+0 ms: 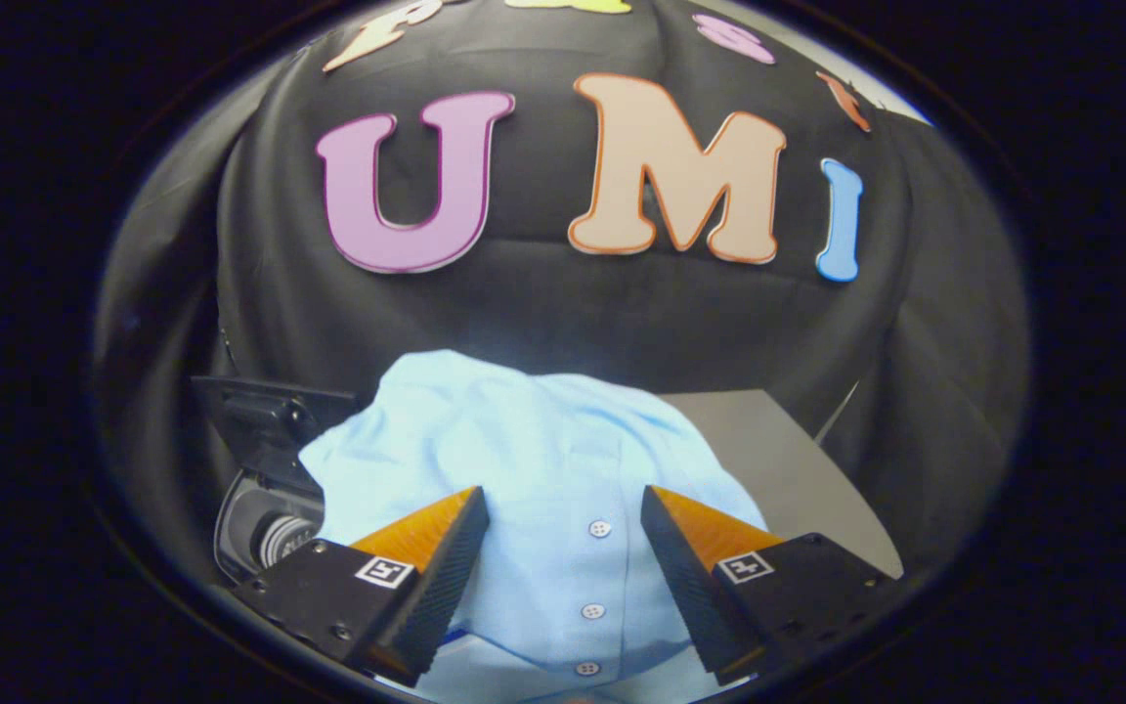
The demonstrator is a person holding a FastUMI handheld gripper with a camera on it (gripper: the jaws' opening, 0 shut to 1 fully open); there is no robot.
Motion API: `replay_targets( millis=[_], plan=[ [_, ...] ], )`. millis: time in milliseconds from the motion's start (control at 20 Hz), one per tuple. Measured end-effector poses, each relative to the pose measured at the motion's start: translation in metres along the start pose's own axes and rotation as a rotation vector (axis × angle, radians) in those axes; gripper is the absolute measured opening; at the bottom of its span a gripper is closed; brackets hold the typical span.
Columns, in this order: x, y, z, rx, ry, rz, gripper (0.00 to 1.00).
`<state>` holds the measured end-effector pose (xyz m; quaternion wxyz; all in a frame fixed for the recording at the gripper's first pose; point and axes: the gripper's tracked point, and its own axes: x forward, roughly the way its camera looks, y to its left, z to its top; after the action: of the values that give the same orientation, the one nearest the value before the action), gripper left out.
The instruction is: Put the clothes into the washing machine and then close the washing machine lid.
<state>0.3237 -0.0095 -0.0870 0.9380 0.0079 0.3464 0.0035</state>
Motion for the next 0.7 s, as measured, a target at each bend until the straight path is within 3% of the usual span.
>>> replay_targets(
  millis=[200, 450, 600, 700],
  plan=[
    [0.001, 0.0, -0.001, 0.094, 0.025, 0.059, 0.94],
    [0.003, 0.006, -0.004, 0.041, 0.019, 0.063, 0.91],
    [0.003, 0.012, -0.004, 0.076, 0.025, 0.08, 0.75],
    [0.004, 0.019, -0.003, 0.092, 0.028, 0.093, 0.59]
  ],
)
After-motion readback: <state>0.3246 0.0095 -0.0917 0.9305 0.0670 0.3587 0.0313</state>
